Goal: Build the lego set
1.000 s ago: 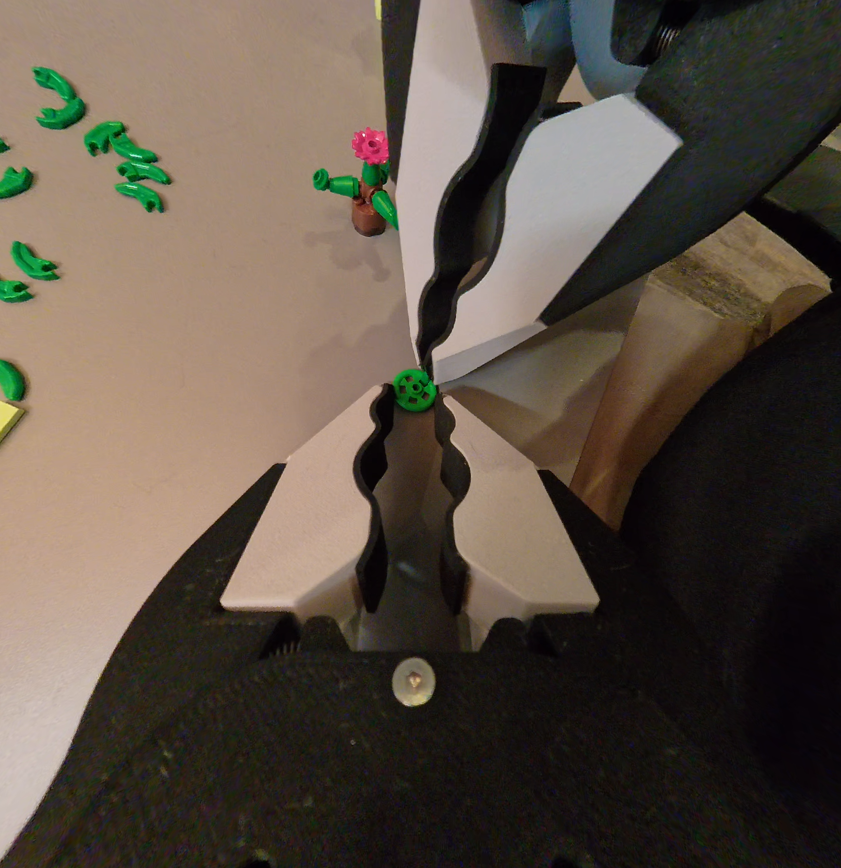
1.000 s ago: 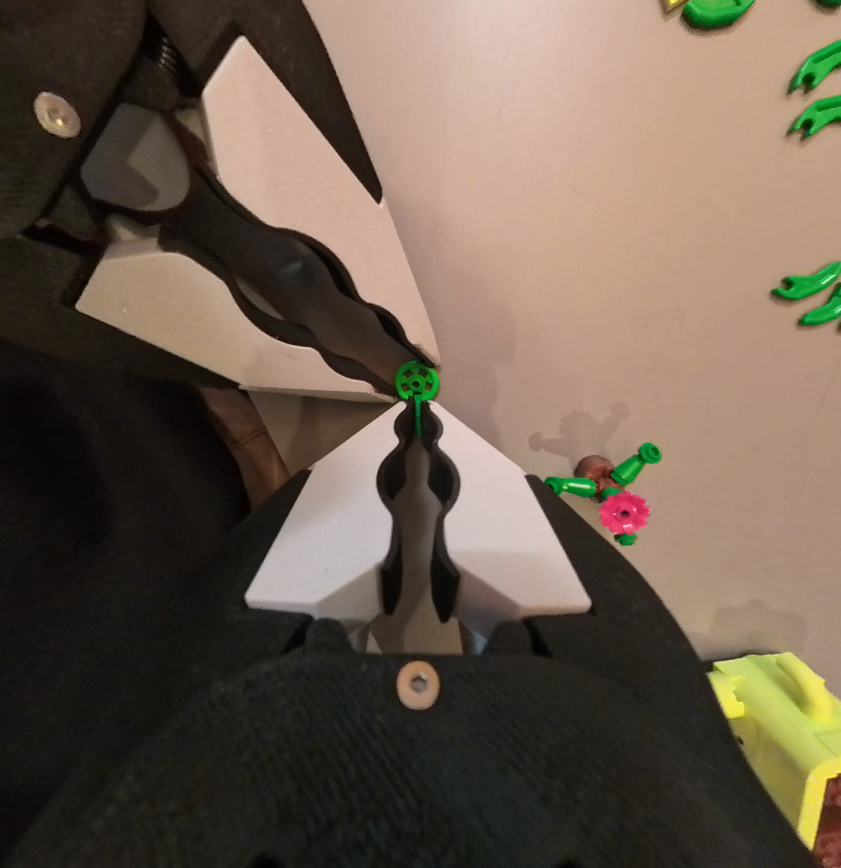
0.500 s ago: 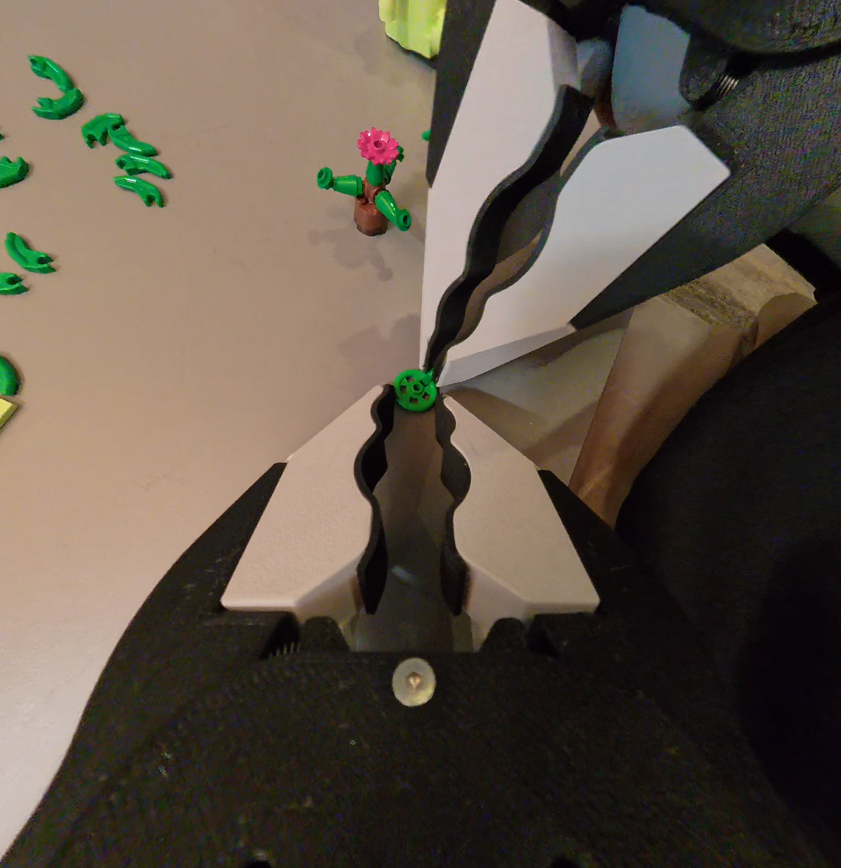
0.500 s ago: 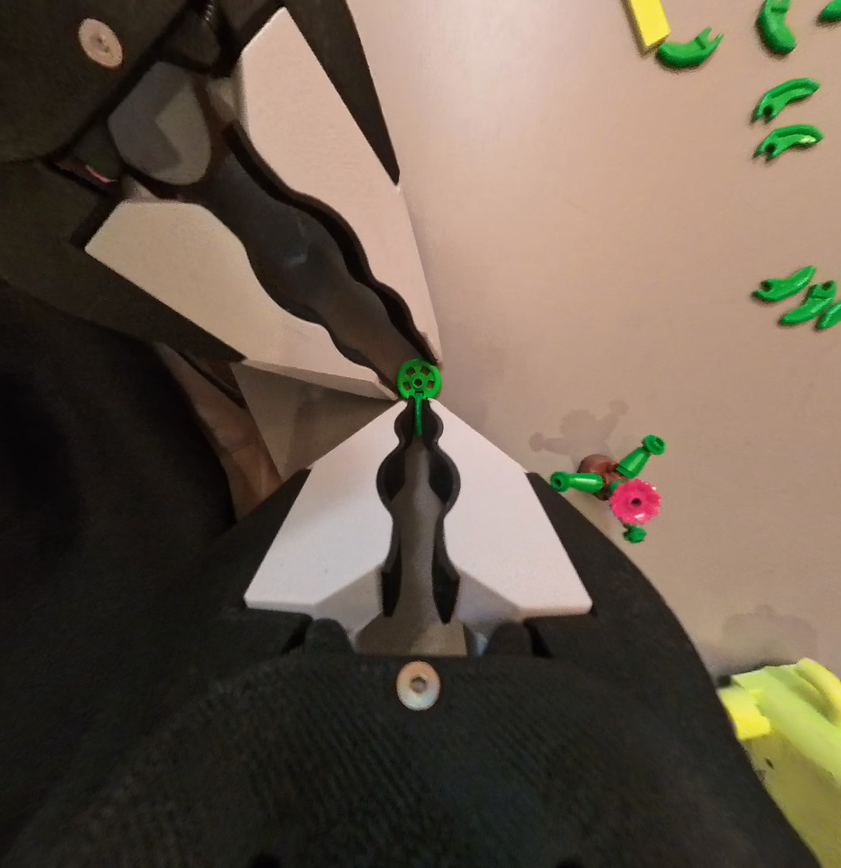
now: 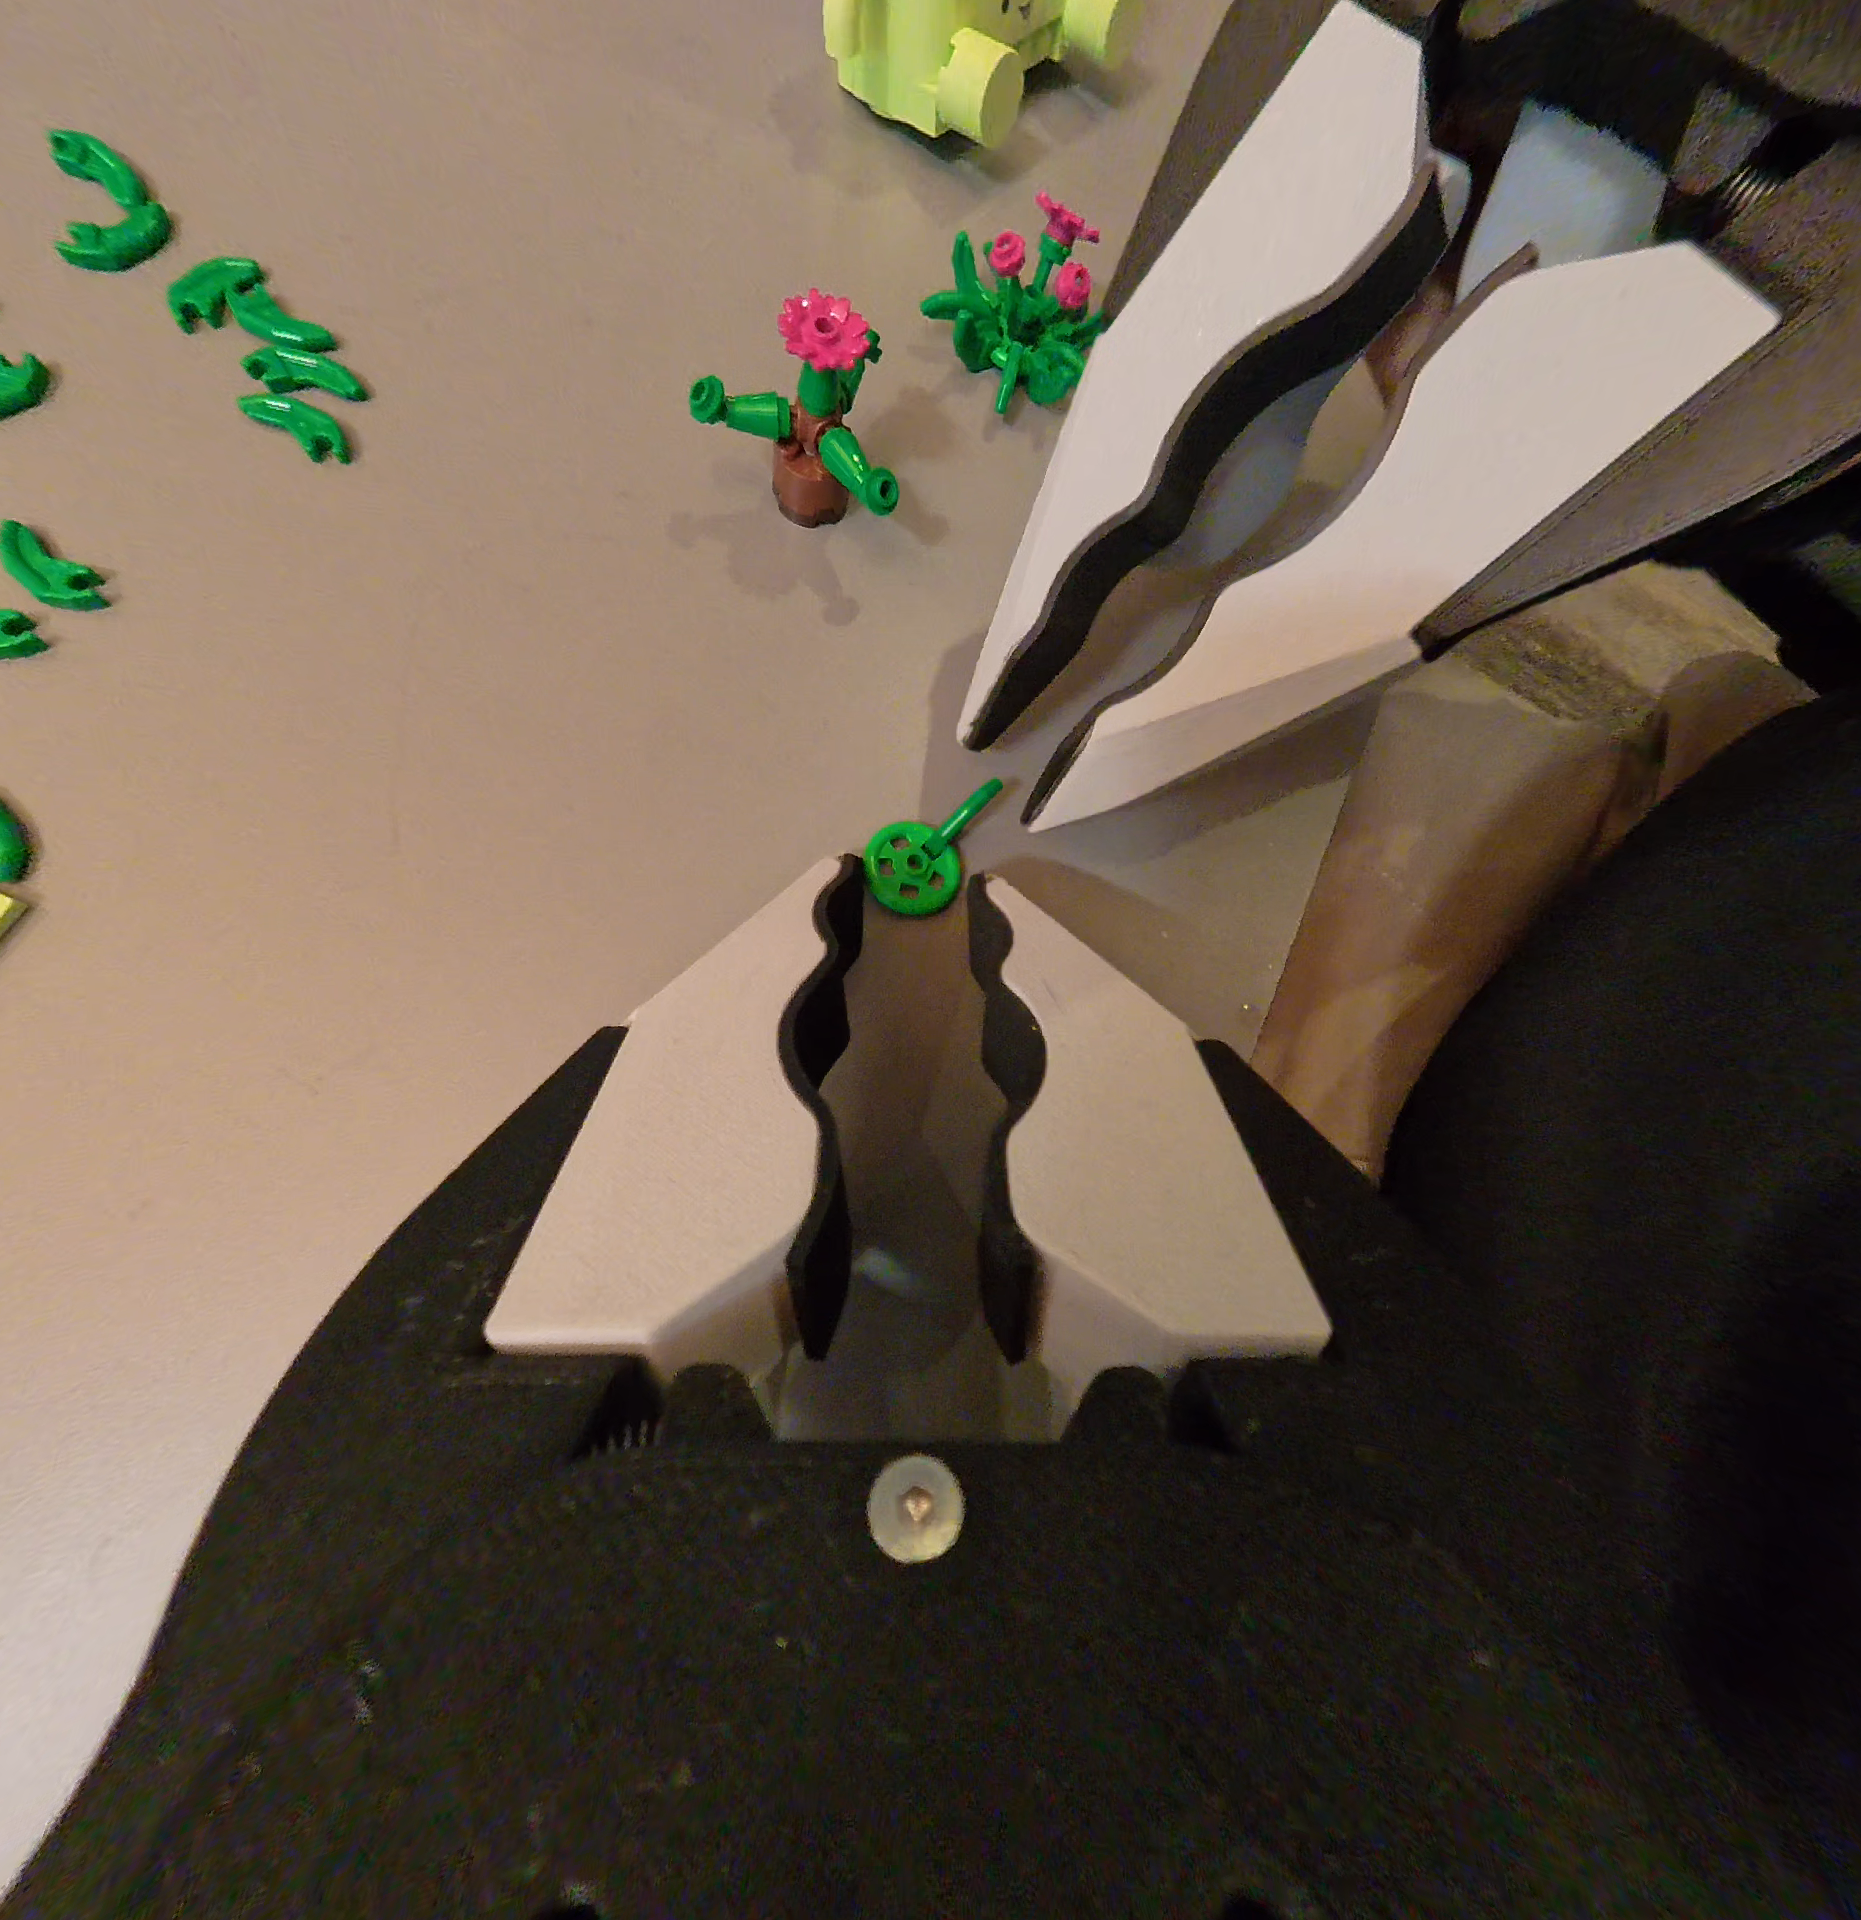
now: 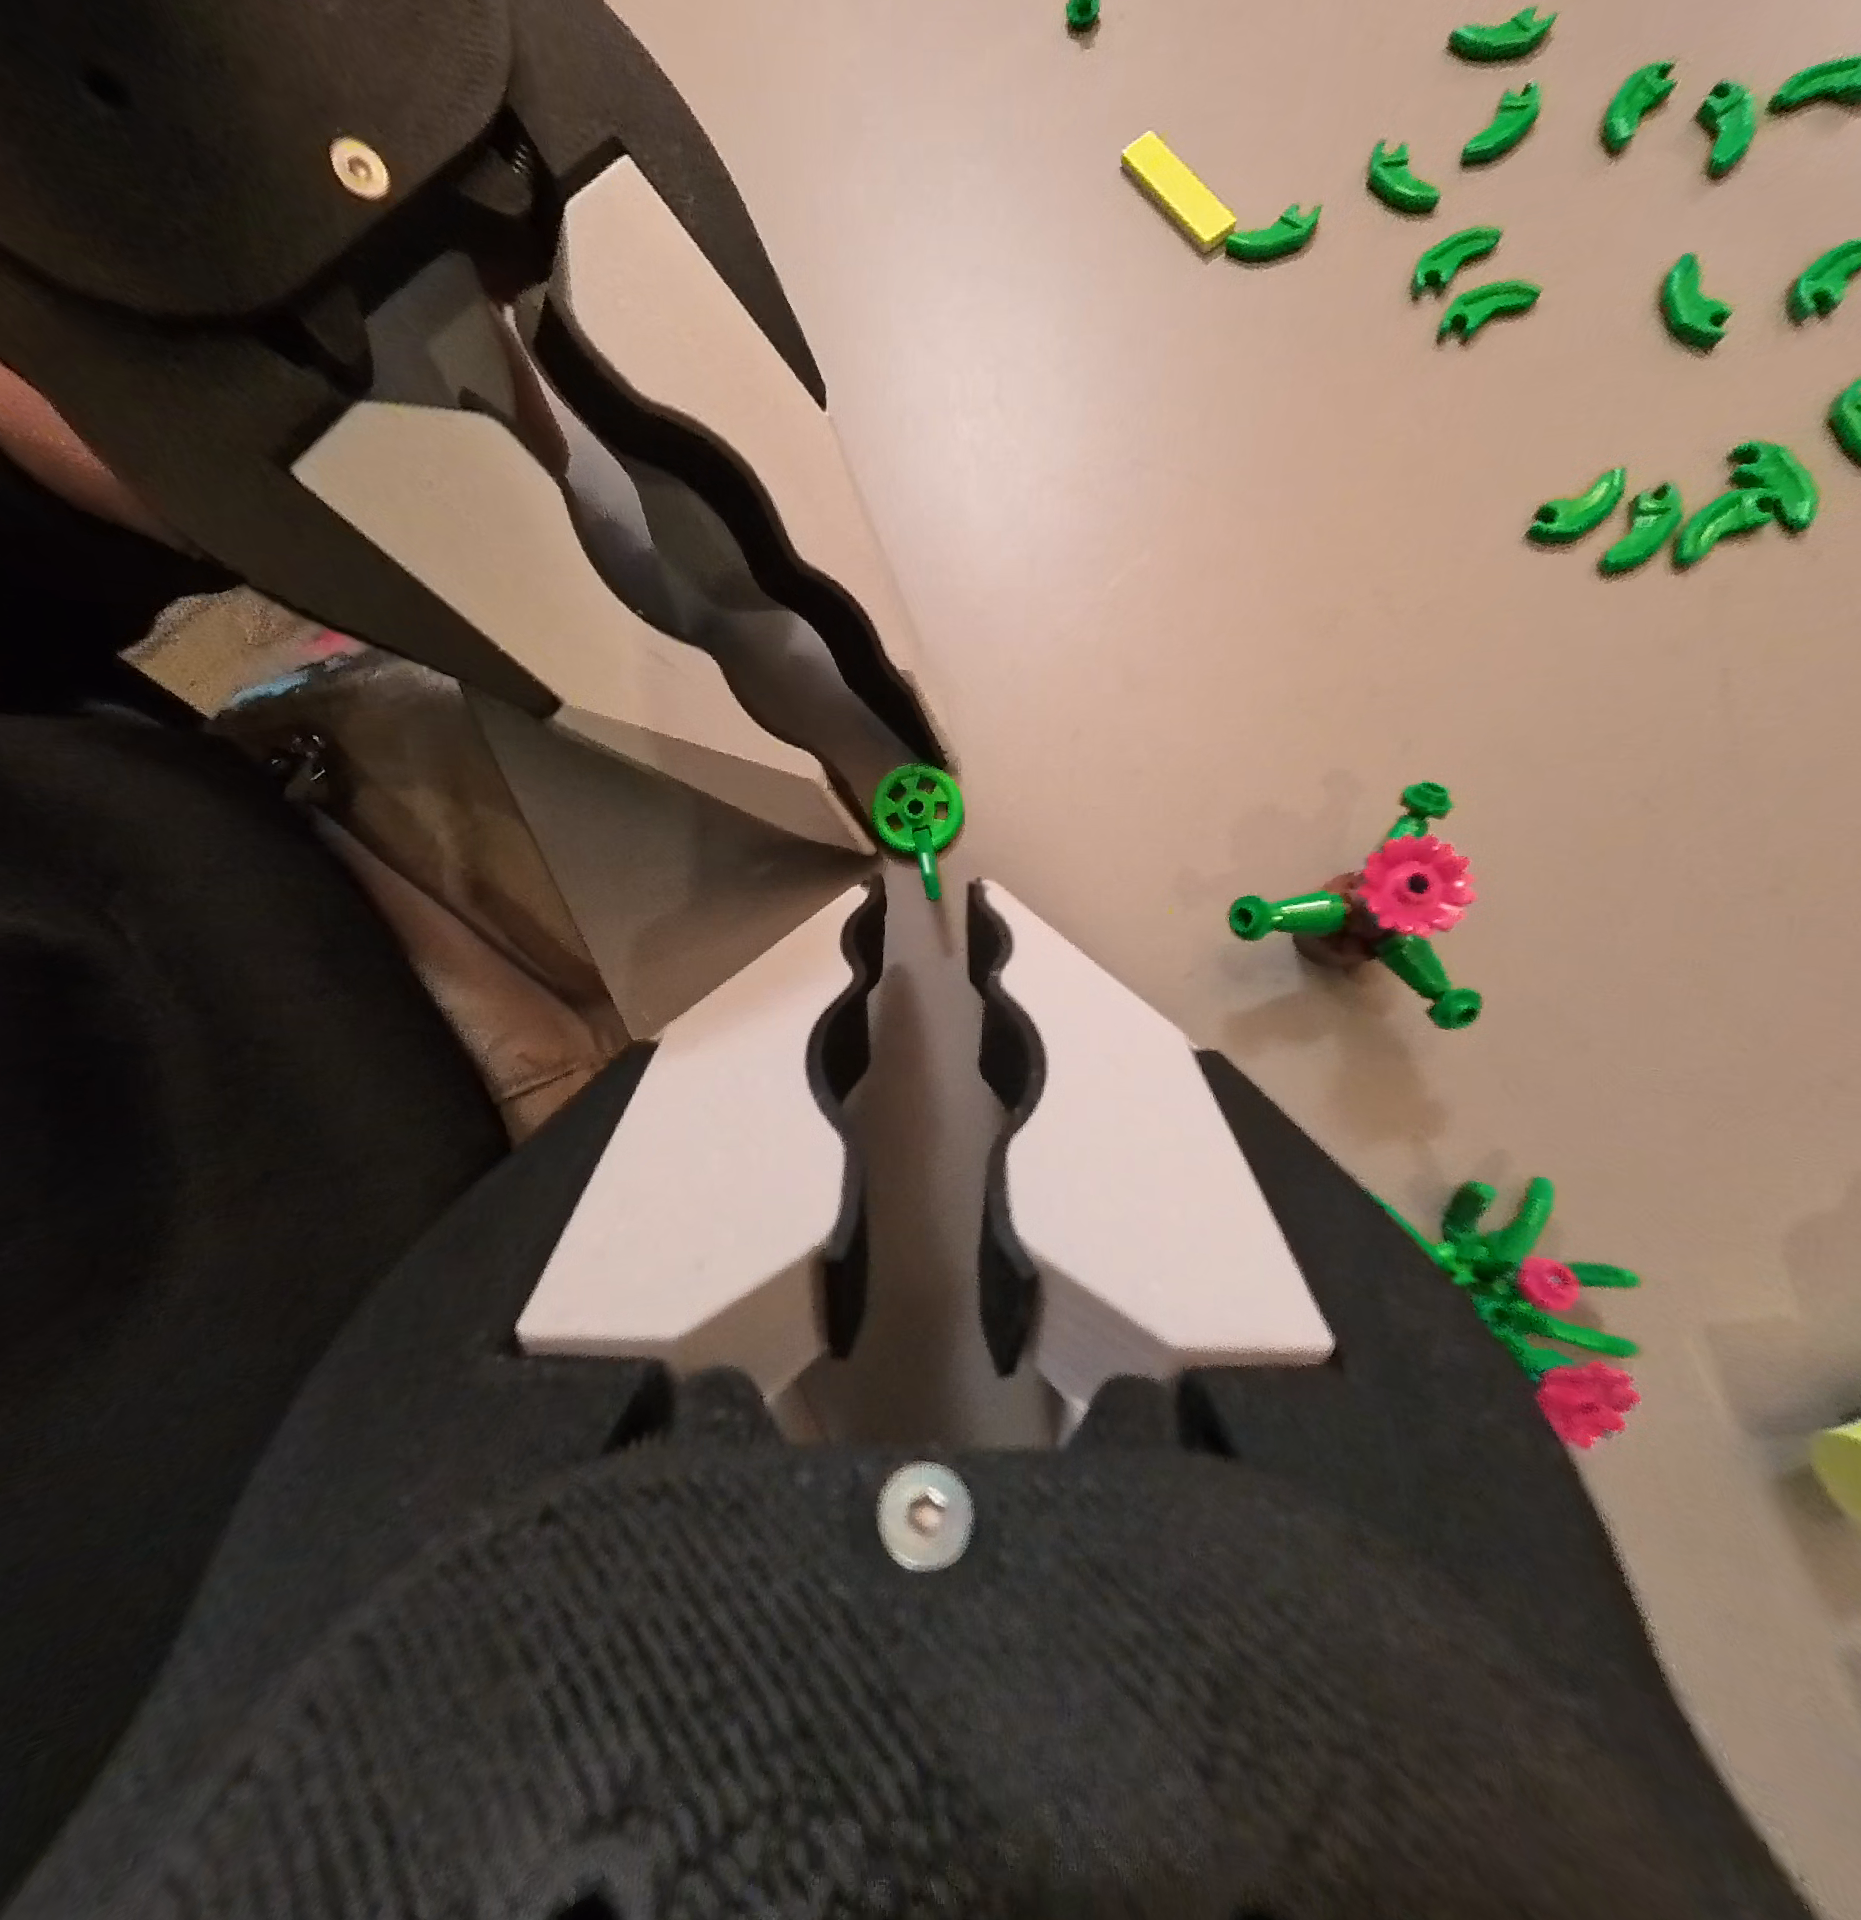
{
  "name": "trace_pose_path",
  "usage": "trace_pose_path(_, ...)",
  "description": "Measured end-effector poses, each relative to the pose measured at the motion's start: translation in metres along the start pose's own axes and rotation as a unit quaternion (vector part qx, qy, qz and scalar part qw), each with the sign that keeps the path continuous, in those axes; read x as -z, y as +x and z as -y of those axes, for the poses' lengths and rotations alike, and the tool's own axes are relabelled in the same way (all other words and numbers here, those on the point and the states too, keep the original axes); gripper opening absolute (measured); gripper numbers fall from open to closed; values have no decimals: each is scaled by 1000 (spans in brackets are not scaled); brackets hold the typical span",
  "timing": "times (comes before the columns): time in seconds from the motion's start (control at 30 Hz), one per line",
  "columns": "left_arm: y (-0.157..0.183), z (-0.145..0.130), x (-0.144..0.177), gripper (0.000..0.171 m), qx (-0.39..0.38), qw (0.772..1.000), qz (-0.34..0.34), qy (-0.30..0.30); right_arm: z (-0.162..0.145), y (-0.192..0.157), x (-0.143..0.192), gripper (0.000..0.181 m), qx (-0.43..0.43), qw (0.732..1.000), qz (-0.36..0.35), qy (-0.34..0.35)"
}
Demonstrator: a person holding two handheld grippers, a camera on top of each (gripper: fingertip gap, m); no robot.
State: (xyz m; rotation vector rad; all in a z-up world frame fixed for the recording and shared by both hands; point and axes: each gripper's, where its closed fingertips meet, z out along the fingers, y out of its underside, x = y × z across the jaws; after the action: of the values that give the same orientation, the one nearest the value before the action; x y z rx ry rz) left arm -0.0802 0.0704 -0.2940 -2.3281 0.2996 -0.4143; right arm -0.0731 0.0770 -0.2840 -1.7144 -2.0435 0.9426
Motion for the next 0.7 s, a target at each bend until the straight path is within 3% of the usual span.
trace_pose_path(0.13, 1, 1, 1, 34, 2, 1000, -4, 6, 3, -1, -1, 15, -10, 1000, -9, 28)
trace_pose_path(0.37, -8, 9, 13, 36, 14, 999, 9, 47, 15, 1, 10, 15, -10, 996, -31, 80)
trace_pose_path(0.57, -83, 22, 46, 21, 98, 979, 149, 102, 21, 4, 26, 14, -15, 990, -44, 134)
trace_pose_path(0.7, -118, 30, 49, 19, 86, 969, 217, 79, 29, 3, 32, 13, -27, 985, -35, 168)
